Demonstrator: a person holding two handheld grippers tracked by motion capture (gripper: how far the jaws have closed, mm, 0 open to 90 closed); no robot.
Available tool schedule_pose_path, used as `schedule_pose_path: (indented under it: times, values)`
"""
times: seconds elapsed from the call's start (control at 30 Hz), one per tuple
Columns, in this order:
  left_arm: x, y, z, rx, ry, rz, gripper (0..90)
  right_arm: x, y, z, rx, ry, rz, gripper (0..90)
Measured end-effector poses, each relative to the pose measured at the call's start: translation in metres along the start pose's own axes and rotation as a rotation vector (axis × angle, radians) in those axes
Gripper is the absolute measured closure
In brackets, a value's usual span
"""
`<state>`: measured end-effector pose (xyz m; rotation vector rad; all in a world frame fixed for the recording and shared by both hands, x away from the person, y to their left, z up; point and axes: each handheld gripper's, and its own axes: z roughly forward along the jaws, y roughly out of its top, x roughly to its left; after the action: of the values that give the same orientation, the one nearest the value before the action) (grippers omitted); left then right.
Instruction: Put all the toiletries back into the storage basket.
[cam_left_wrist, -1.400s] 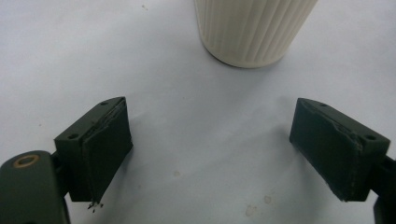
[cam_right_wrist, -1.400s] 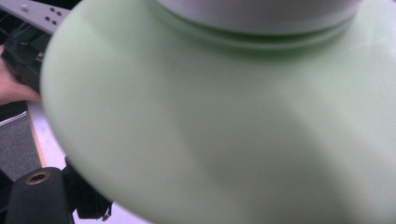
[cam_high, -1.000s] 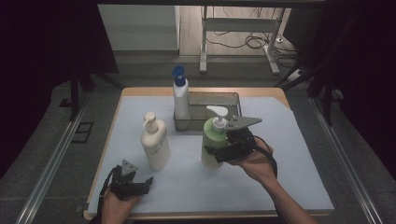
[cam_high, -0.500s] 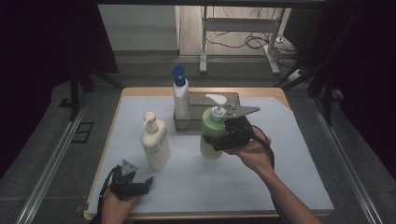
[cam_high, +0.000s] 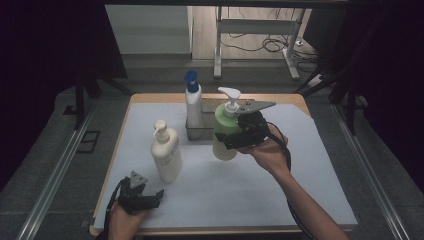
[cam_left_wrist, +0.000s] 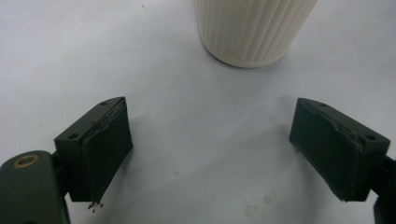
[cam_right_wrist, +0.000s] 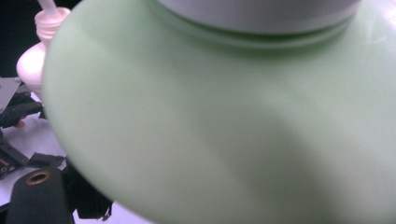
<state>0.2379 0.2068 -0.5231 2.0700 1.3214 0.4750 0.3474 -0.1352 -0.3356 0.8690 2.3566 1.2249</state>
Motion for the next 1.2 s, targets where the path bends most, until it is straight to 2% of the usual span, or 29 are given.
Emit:
schedule_pose_path:
  times: [0.33, 0.73, 1.2]
  values:
    - [0.0, 0.0, 0.0, 0.0, -0.001, 0.0, 12.4, -0.01, 0.016, 0.005, -0.004, -0.034, 0.006, 12.3]
    - [0.0, 0.0, 0.0, 0.001, -0.001, 0.0, 12.3, -0.025, 0.028, 0.023, -0.001, -0.086, 0.02, 12.3]
    - [0.0, 0.0, 0.0, 0.001, -0.001, 0.0, 12.3, -0.043, 0.033, 0.045, 0.004, -0.131, 0.066, 12.3]
